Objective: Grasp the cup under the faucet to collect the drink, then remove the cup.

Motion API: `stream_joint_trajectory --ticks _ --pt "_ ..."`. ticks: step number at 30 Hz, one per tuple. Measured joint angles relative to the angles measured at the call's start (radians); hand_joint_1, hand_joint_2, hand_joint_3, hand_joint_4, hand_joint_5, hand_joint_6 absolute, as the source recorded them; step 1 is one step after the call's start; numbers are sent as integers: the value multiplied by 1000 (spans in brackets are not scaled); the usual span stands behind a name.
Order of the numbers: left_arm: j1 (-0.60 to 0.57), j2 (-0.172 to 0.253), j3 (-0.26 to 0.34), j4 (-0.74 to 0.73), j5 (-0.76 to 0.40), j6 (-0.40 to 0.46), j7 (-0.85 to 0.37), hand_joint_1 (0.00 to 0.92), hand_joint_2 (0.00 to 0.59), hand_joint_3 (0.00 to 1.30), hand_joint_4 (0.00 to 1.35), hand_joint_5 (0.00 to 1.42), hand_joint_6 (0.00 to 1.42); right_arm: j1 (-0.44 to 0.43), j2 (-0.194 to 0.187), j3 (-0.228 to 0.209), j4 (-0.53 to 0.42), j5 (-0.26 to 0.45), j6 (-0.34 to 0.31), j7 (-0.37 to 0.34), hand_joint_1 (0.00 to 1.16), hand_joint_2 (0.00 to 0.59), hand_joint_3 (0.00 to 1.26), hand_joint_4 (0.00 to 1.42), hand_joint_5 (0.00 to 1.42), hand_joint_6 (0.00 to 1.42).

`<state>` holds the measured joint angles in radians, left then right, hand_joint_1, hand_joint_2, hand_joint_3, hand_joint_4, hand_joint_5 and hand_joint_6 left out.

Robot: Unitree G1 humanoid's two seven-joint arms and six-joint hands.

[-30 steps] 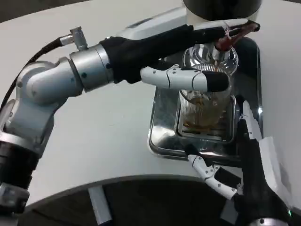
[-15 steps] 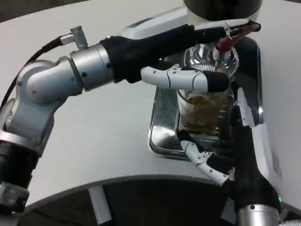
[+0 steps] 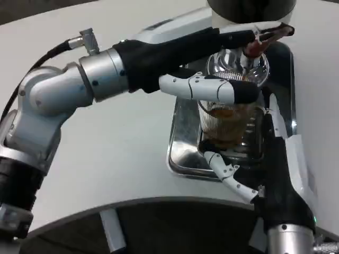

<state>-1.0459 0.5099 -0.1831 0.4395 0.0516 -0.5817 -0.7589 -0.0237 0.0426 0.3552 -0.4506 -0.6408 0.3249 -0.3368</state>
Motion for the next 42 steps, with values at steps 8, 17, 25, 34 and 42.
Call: stream_joint_trajectory --ticks 8,17,25,34,42 --pt "-3 2 0 0 0 0 -3 0 91 118 0 48 175 -37 0 0 14 0 22 -14 708 253 0 0 0 67" --pt "-4 5 0 0 0 0 -5 0 94 118 0 48 175 -71 1 0 35 13 37 -29 708 253 0 0 0 64" --pt "-7 9 1 0 0 0 -8 0 94 118 0 48 175 -80 2 0 66 42 38 -41 702 251 0 0 0 56" --pt "-10 14 1 0 0 0 -11 0 98 118 0 48 175 -116 7 -17 114 62 28 -65 713 246 0 0 13 90" --pt "-10 17 1 0 -1 -2 -12 0 100 118 0 48 175 -149 12 -31 145 87 -6 -95 718 244 0 0 21 105"
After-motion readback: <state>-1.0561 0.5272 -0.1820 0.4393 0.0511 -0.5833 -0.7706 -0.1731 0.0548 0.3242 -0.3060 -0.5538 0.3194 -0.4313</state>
